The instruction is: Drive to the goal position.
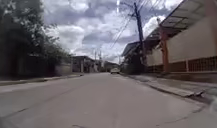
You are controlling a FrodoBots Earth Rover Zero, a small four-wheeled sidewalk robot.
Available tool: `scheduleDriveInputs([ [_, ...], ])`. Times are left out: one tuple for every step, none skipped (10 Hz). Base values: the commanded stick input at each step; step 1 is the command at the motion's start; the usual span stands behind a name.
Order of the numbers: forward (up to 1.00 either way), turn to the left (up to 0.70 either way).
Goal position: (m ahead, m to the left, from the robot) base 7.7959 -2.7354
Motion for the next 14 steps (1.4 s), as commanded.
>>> scheduleDriveInputs([
  [0.5,0.0],
  [0.5,0.0],
  [0.5,0.0],
  [0.5,0.0],
  [0.5,0.0],
  [0.5,0.0],
  [0.5,0.0],
  [0.5,0.0],
  [0.5,0.0],
  [0.5,0.0],
  [0.5,0.0],
  [0.5,0.0],
  [0.5,0.0],
  [0.5,0.0],
])
